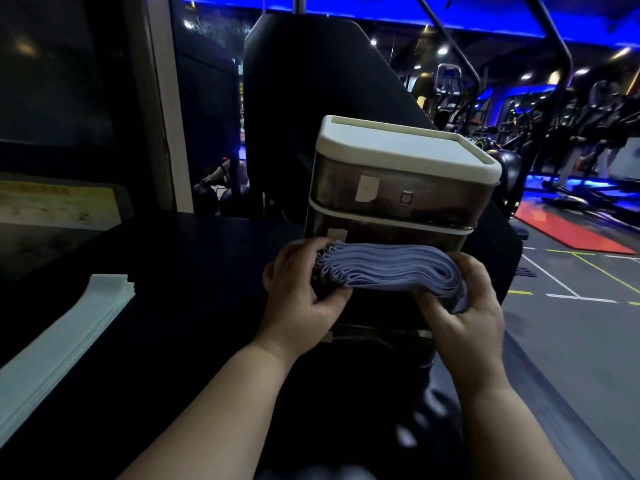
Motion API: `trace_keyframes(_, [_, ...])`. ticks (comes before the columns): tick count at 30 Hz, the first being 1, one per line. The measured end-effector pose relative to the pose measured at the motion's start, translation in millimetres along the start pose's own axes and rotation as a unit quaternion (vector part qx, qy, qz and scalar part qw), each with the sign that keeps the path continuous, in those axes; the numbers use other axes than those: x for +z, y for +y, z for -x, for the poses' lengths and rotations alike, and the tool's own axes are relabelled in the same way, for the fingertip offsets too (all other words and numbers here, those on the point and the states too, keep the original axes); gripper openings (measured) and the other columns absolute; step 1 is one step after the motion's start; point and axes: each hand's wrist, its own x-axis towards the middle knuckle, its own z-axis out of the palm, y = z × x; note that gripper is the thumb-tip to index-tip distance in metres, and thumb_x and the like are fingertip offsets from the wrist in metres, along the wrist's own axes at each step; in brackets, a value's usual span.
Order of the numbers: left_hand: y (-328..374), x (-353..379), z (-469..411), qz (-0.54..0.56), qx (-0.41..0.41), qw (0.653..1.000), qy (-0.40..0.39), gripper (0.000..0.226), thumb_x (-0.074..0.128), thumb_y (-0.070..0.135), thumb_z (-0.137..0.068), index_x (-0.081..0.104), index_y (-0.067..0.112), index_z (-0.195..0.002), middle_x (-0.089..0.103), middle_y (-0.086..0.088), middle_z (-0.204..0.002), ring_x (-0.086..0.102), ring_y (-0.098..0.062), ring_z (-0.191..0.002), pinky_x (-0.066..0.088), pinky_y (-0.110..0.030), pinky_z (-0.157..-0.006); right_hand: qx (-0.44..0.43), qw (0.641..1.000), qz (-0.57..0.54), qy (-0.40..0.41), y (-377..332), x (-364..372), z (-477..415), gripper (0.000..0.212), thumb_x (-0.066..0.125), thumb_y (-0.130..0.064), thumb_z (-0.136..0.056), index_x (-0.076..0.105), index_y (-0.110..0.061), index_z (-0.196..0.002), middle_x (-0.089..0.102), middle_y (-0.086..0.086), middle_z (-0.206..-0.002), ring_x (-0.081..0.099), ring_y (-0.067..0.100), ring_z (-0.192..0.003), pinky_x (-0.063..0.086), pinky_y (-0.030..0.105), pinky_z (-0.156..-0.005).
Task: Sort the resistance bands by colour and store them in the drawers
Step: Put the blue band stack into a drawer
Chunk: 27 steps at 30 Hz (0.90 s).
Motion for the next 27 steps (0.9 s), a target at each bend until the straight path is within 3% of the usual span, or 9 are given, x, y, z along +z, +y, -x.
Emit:
trace_keyframes(5, [-5.8,-1.6,0.2,-0.037,0.014,0.999,-0.006,0.061,0.058,0.052,-0.067,0.055,0.026,-0.122,0.046,0.018,-0.118,0.035,0.007,-0.110,0.025,-0.036,-0.096,-0.006,0.999,-0.020,-0.028,4.9,-4.5,-0.5,0.039,0.063,-0.044,-0.067,0.052,-0.052,-0.103,0.061,-0.035,-0.097,0.059,-0.008,-0.091,0.044,0.014,-0.082])
trace_keyframes(7, [-5.3,-2.9,0.7,-0.030,0.010,0.999,-0.011,0.058,0.057,0.054,-0.068,0.050,0.037,-0.122,0.045,0.022,-0.115,0.033,0.009,-0.108,0.023,-0.035,-0.096,-0.008,0.999,-0.015,-0.030,4.8,-5.5,-0.7,0.040,0.063,-0.044,-0.067,0.050,-0.046,-0.104,0.061,-0.037,-0.096,0.059,-0.012,-0.089,0.040,0.006,-0.078])
trace_keyframes(10, [-4.5,-3.2,1.6,-0.004,0.000,1.000,-0.016,0.052,0.058,0.057,-0.067,0.042,0.052,-0.117,0.040,0.034,-0.111,0.032,0.022,-0.102,0.026,-0.035,-0.096,-0.005,1.000,-0.002,-0.029,5.6,-6.2,-1.6,0.041,0.062,-0.045,-0.067,0.050,-0.047,-0.106,0.061,-0.038,-0.097,0.059,-0.011,-0.089,0.040,0.005,-0.078])
trace_keyframes(12, [-4.1,-3.8,0.1,0.001,-0.019,1.000,-0.020,0.055,0.058,0.061,-0.065,0.041,0.049,-0.116,0.040,0.034,-0.109,0.033,0.021,-0.099,0.030,-0.038,-0.098,-0.012,0.999,0.015,-0.027,5.7,-7.2,-3.0,0.045,0.062,-0.046,-0.068,0.052,-0.044,-0.112,0.063,-0.032,-0.096,0.060,-0.009,-0.091,0.044,0.011,-0.081])
trace_keyframes(15, [-1.6,-5.5,-0.9,0.004,-0.027,0.999,-0.030,0.054,0.057,0.061,-0.064,0.045,0.050,-0.115,0.043,0.032,-0.109,0.035,0.009,-0.099,0.034,-0.045,-0.103,-0.024,0.998,0.052,-0.028,5.7,-8.8,-3.4,0.054,0.061,-0.049,-0.070,0.053,-0.036,-0.122,0.064,-0.020,-0.101,0.064,0.008,-0.097,0.051,0.031,-0.087])
trace_keyframes(19, [-0.7,-7.8,-0.2,0.010,-0.004,0.999,-0.045,0.061,0.058,0.056,-0.067,0.040,0.051,-0.126,0.052,0.024,-0.121,0.039,0.009,-0.114,0.029,-0.045,-0.107,-0.016,0.995,0.090,-0.039,5.6,-10.8,-4.1,0.059,0.059,-0.051,-0.068,0.049,-0.039,-0.125,0.062,-0.021,-0.085,0.062,0.019,-0.073,0.051,0.053,-0.080])
trace_keyframes(21, [0.0,-8.9,-1.3,0.006,-0.003,0.999,-0.051,0.061,0.058,0.055,-0.068,0.042,0.049,-0.127,0.053,0.022,-0.125,0.041,0.003,-0.117,0.028,-0.045,-0.107,-0.029,0.994,0.099,-0.035,4.8,-11.0,-4.7,0.056,0.058,-0.048,-0.067,0.054,-0.035,-0.121,0.062,-0.021,-0.087,0.062,0.016,-0.074,0.049,0.055,-0.082])
trace_keyframes(24, [0.1,-9.5,-0.2,0.009,-0.011,0.998,-0.057,0.055,0.055,0.057,-0.065,0.047,0.052,-0.119,0.045,0.036,-0.120,0.038,0.006,-0.112,0.027,-0.037,-0.102,-0.017,0.994,0.111,-0.019,4.0,-9.5,-4.6,0.055,0.056,-0.049,-0.063,0.062,-0.031,-0.115,0.055,-0.021,-0.087,0.055,0.015,-0.090,0.046,0.054,-0.089])
trace_keyframes(27, [-2.1,-8.9,-0.2,0.001,-0.022,0.998,-0.054,0.044,0.054,0.059,-0.063,0.047,0.059,-0.107,0.040,0.026,-0.112,0.037,-0.011,-0.115,0.027,-0.031,-0.096,0.009,0.992,0.125,-0.025,3.7,-8.4,-4.4,0.061,0.053,-0.054,-0.061,0.063,-0.027,-0.116,0.047,-0.023,-0.087,0.049,0.015,-0.099,0.042,0.055,-0.096])
